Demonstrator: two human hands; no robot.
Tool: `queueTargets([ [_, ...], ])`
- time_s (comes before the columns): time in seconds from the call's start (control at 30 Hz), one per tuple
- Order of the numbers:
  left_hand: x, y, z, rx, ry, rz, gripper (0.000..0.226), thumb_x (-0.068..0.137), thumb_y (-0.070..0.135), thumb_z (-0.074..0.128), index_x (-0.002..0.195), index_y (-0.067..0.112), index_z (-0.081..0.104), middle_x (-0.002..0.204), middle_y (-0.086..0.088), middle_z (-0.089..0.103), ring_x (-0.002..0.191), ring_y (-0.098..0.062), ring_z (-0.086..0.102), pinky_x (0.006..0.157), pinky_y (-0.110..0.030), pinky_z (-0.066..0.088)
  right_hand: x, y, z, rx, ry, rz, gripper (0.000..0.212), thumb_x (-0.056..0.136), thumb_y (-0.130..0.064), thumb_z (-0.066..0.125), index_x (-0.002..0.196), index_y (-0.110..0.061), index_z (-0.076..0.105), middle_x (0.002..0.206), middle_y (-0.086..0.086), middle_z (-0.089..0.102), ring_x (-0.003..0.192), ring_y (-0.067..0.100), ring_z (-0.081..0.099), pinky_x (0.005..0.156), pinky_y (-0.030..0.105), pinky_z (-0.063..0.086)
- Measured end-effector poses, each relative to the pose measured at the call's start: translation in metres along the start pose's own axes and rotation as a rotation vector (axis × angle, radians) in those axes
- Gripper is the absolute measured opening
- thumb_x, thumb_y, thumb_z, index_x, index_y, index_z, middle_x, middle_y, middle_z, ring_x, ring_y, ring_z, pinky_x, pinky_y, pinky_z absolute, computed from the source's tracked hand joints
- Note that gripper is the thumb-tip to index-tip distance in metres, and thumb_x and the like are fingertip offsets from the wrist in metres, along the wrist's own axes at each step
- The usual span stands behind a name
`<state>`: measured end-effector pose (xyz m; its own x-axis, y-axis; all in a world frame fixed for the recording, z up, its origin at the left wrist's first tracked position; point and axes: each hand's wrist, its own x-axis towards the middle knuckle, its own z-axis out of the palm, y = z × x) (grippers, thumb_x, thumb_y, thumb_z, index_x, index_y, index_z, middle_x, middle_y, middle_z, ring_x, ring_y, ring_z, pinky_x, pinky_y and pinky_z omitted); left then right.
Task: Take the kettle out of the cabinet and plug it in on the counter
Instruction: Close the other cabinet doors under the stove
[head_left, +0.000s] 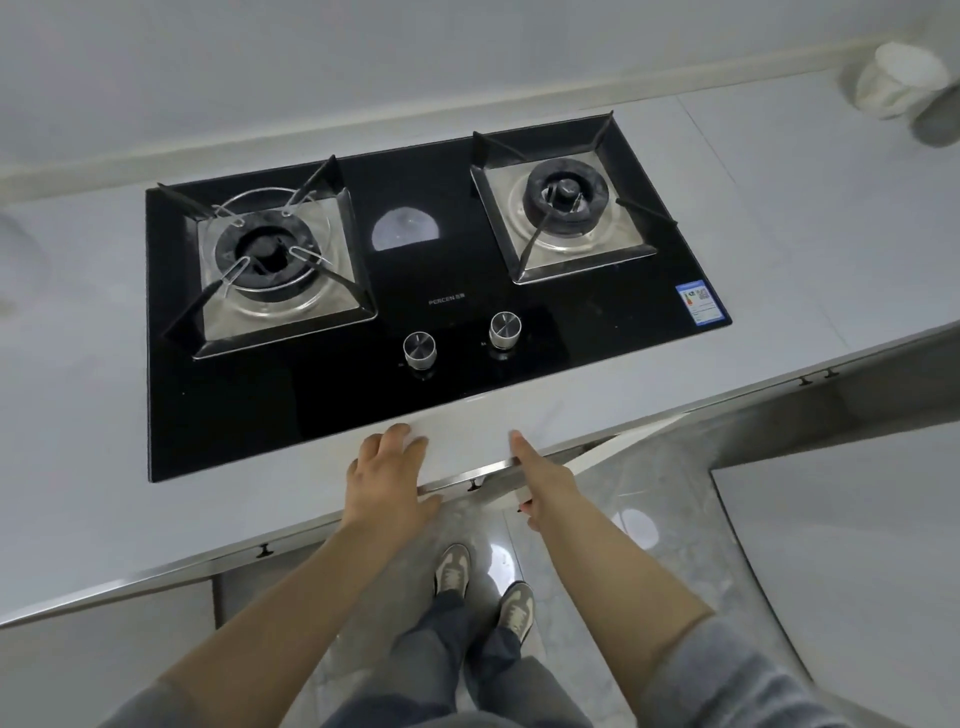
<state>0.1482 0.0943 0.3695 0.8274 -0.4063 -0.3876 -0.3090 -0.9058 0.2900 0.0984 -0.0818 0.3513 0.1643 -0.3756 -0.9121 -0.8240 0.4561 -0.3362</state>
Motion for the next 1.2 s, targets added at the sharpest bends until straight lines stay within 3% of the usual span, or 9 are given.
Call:
queueTargets([
  [0.1,0.001,-0.005,0.000,-0.009,0.015,0.027,0.065,0.079,0.040,0.064,0.137,0.022,0.043,0.147,0.002,0.031,0.133,-0.024,0.029,0.106,-0.037,0.032,0.007,0.001,0.006,0.084,0.019,0.003,0.074,0.067,-0.063,0.072,0.114,-0.007,0.062,0.103,0.004,0.062,0.088,0.023,0.060,0.072,0.032,0.045],
  [0.27,0.001,-0.004,-0.002,-0.008,0.039,0.045,0.058,0.080,0.037,0.062,0.134,0.022,0.045,0.143,0.004,0.034,0.128,-0.022,0.033,0.101,-0.035,0.034,0.012,0.004,0.009,0.234,0.005,-0.045,0.055,0.071,-0.044,0.079,0.100,0.001,0.062,0.095,0.007,0.066,0.100,0.022,0.066,0.086,0.032,0.041],
  [0.43,0.004,-0.007,-0.003,-0.007,0.043,0.051,0.056,0.080,0.038,0.060,0.132,0.022,0.046,0.141,0.004,0.035,0.125,-0.021,0.035,0.098,-0.034,0.036,0.012,0.004,0.013,0.302,-0.022,-0.085,0.034,0.078,-0.032,0.076,0.079,-0.007,0.052,0.091,0.008,0.060,0.118,0.030,0.057,0.092,0.036,0.038],
  [0.53,0.005,-0.009,-0.005,-0.008,0.031,0.062,0.056,0.080,0.039,0.060,0.132,0.022,0.045,0.139,0.004,0.035,0.124,-0.021,0.035,0.097,-0.034,0.036,0.010,0.005,0.009,0.304,-0.073,-0.081,0.035,0.078,-0.030,0.076,0.093,-0.005,0.057,0.102,0.006,0.065,0.119,0.027,0.058,0.102,0.040,0.040],
  [0.63,0.005,-0.008,-0.007,-0.016,0.011,0.057,0.057,0.079,0.039,0.059,0.132,0.023,0.044,0.139,0.005,0.033,0.124,-0.021,0.034,0.097,-0.034,0.035,0.005,0.008,-0.001,0.291,-0.110,-0.100,0.040,0.080,-0.023,0.075,0.110,-0.002,0.059,0.115,0.009,0.066,0.117,0.021,0.059,0.101,0.038,0.039],
  [0.77,0.002,-0.001,-0.007,-0.027,-0.024,0.039,0.057,0.079,0.038,0.057,0.133,0.022,0.044,0.144,0.002,0.029,0.131,-0.024,0.028,0.104,-0.036,0.032,-0.006,0.018,-0.021,0.163,0.010,-0.199,0.063,0.081,-0.025,0.073,0.124,0.014,0.050,0.129,0.028,0.056,0.120,0.039,0.054,0.106,0.049,0.041],
  [0.93,-0.003,0.018,-0.003,-0.240,-0.064,0.101,0.055,0.084,0.029,0.059,0.136,0.019,0.044,0.141,0.002,0.043,0.129,-0.020,0.038,0.106,-0.028,0.033,-0.019,0.039,-0.055,0.047,0.133,-0.314,0.061,0.080,-0.030,0.072,0.132,-0.006,0.049,0.126,0.013,0.059,0.113,0.028,0.058,0.102,0.044,0.046],
  [1.07,-0.006,0.052,-0.002,-0.484,-0.126,0.116,0.039,0.082,0.021,0.063,0.121,0.022,0.057,0.120,0.006,0.059,0.107,-0.011,0.059,0.094,-0.024,0.045,-0.027,0.049,-0.092,0.164,0.173,-0.310,0.059,0.084,-0.026,0.068,0.134,-0.005,0.044,0.110,0.011,0.061,0.105,0.030,0.061,0.097,0.043,0.049],
  [1.2,-0.002,0.089,0.000,-0.546,-0.180,0.169,0.034,0.081,0.021,0.064,0.114,0.024,0.060,0.108,0.009,0.065,0.097,-0.006,0.061,0.089,-0.023,0.048,-0.028,0.053,-0.130,0.264,0.205,-0.328,0.057,0.087,-0.023,0.065,0.136,-0.003,0.043,0.117,0.015,0.061,0.102,0.027,0.063,0.086,0.037,0.050],
])
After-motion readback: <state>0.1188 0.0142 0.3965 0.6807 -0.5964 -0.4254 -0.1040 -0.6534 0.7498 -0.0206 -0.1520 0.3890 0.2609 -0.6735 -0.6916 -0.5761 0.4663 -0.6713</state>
